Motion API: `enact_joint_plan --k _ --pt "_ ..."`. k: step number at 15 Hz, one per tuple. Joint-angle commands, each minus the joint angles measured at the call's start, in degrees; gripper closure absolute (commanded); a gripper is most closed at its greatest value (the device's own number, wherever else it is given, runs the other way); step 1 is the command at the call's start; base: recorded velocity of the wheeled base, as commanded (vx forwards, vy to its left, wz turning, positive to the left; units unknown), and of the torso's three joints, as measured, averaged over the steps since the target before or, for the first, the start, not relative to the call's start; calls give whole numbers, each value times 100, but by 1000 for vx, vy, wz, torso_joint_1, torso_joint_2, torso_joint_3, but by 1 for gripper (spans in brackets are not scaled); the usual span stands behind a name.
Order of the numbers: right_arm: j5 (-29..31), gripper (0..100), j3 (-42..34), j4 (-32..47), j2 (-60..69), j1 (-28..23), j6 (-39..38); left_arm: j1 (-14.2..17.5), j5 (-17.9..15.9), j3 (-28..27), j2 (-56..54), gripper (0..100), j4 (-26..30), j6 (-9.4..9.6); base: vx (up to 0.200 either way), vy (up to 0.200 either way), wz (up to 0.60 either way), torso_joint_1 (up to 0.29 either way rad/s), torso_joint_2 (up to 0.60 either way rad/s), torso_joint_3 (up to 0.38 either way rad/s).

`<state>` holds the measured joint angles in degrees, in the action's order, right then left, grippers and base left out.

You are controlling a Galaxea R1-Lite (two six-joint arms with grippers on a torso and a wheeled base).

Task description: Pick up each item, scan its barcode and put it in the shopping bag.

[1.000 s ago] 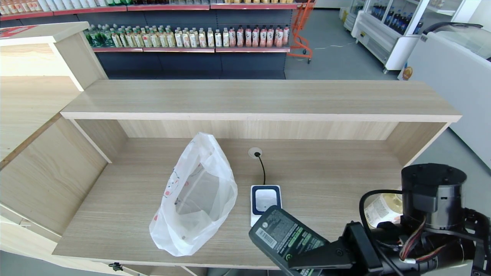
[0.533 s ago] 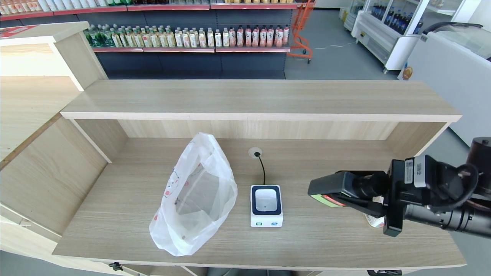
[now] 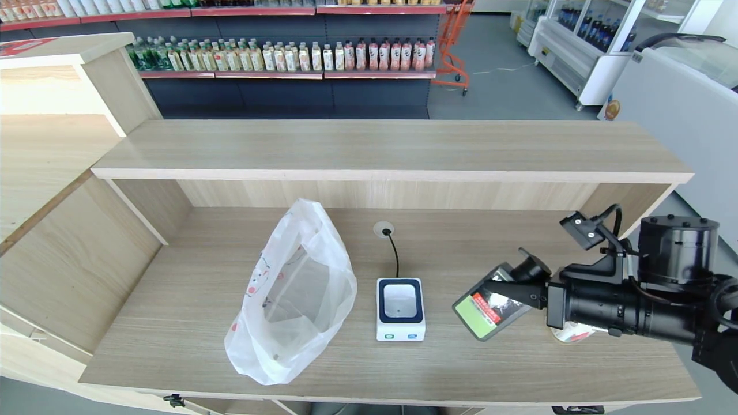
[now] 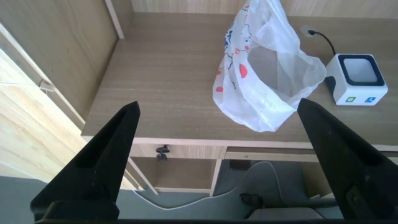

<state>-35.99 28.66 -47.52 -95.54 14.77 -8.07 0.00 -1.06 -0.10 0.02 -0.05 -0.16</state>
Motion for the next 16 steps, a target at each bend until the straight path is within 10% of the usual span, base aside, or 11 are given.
enact_joint_plan --k 1,16 --pt "320 100 386 -12 -1011 157 -221 0 1 1 -2 0 -4 -2 0 0 0 0 0 0" --pt "1094 100 2012 -29 -2619 1036 -485 0 1 1 -2 0 -4 -2 0 0 0 0 0 0"
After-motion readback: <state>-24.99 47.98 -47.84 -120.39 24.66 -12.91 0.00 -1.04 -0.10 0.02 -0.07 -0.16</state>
